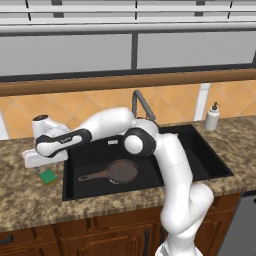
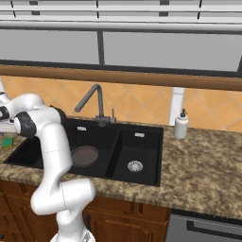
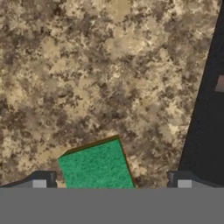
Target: Pick the pan and sponge and place them into the sink. Then turn on the water.
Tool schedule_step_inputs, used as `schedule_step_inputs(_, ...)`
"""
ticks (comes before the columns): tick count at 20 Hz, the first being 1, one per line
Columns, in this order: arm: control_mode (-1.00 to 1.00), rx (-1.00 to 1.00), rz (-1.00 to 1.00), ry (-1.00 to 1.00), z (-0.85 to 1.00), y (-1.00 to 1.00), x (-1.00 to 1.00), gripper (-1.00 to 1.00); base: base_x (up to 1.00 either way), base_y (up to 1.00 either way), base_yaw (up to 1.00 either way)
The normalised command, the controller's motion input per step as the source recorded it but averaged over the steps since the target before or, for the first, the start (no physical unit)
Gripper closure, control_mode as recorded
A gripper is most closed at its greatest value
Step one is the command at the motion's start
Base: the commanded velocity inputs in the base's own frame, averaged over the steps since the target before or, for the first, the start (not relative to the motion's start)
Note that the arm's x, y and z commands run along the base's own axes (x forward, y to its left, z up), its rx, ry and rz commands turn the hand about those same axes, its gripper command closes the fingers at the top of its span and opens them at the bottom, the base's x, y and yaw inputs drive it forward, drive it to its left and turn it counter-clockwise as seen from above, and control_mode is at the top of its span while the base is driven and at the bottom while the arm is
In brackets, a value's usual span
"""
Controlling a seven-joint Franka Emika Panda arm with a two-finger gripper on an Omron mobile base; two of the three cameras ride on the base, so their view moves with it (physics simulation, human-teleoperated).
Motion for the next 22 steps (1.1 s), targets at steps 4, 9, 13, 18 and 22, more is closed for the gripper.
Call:
schedule_step_inputs(4,-1.0,0.0,0.0,-0.01,-0.01,0.02,-0.23,-1.0,0.0,0.0,0.0)
schedule_step_inputs(9,-1.0,0.0,0.0,0.0,-0.04,0.0,-0.22,-1.0,0.0,0.0,0.0)
schedule_step_inputs(13,-1.0,0.0,0.0,0.0,-0.09,-0.02,-0.01,-1.0,0.0,0.0,0.0)
schedule_step_inputs(18,-1.0,0.0,0.0,0.0,-0.15,-0.16,0.0,-1.0,0.0,0.0,0.0)
schedule_step_inputs(22,-1.0,0.0,0.0,0.0,-0.24,-0.15,0.0,-1.0,0.0,0.0,0.0)
